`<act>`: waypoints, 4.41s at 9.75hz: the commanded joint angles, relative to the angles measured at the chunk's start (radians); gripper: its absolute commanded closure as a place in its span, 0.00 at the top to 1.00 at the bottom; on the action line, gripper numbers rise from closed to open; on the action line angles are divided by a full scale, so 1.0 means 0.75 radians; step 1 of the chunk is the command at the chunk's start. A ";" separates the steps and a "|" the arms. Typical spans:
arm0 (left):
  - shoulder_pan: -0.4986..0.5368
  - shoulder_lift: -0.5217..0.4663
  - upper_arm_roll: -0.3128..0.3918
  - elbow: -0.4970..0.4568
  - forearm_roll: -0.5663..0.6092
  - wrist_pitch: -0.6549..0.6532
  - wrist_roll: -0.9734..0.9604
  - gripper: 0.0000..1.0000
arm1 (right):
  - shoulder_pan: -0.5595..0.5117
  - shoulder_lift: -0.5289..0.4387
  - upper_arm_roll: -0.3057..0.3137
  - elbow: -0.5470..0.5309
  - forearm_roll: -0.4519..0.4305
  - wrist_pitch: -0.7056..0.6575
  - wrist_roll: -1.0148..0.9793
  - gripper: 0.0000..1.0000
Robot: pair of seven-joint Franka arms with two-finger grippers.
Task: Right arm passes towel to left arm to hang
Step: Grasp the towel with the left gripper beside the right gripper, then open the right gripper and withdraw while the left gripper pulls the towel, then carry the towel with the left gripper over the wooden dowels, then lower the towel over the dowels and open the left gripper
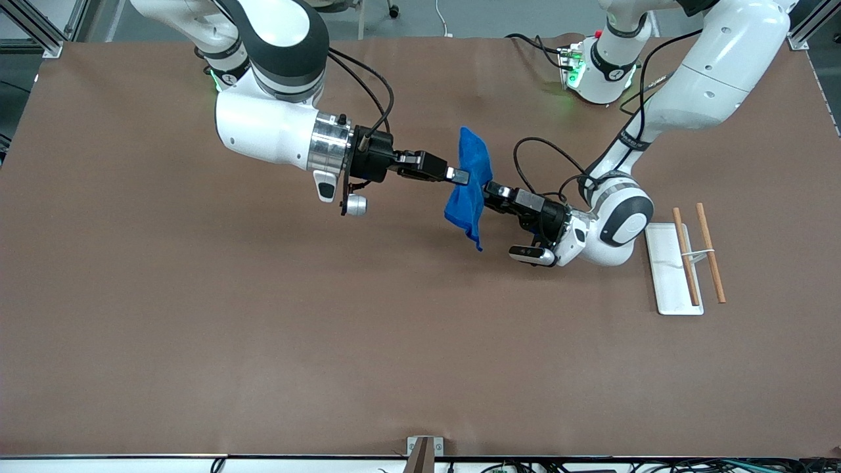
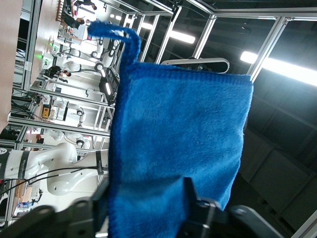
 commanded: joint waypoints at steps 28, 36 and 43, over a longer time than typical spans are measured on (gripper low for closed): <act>0.490 -0.398 0.241 0.371 1.664 0.367 -1.319 0.00 | -0.238 -0.446 -0.892 -0.041 -1.775 -1.124 -0.032 1.00; 0.492 -0.398 0.226 0.369 2.015 0.398 -1.305 0.00 | -0.320 -0.434 -1.003 0.219 -1.822 -1.363 -0.226 1.00; 0.576 -0.359 0.239 0.379 2.172 0.434 -1.066 0.00 | -0.311 -0.436 -0.999 0.208 -1.822 -1.392 -0.222 1.00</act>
